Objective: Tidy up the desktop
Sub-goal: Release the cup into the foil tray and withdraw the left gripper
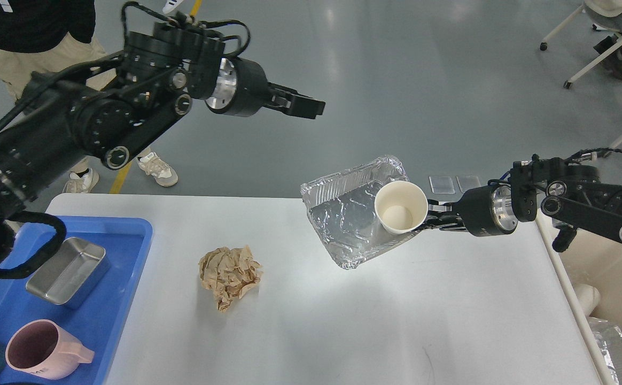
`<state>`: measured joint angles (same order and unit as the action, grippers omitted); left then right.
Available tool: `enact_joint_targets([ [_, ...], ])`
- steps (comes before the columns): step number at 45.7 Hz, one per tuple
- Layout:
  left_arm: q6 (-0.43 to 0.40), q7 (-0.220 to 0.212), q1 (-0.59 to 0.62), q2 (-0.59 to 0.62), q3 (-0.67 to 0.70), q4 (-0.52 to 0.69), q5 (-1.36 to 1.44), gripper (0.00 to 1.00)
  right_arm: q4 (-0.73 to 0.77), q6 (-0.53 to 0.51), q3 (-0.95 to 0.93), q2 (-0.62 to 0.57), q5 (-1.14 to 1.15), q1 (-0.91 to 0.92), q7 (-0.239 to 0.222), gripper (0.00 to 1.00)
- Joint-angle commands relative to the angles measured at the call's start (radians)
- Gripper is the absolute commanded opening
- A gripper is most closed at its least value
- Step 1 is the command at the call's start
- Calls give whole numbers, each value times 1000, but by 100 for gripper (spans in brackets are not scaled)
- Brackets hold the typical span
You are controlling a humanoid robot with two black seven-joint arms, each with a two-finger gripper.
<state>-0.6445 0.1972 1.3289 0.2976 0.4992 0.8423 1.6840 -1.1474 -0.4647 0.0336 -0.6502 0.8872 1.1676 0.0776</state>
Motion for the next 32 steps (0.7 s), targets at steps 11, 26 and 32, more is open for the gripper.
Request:
enact_joint_targets([
  [11, 89, -93, -479, 350, 344, 262, -112, 92, 5, 0, 0, -5, -1, 4, -1, 0],
  [26, 433, -110, -979, 373, 798, 354, -277, 92, 0, 0, 3, -26, -1, -5, -1, 0],
  [32, 430, -114, -1069, 417, 878, 373, -483, 92, 0, 0, 3, -26, -1, -2, -1, 0],
])
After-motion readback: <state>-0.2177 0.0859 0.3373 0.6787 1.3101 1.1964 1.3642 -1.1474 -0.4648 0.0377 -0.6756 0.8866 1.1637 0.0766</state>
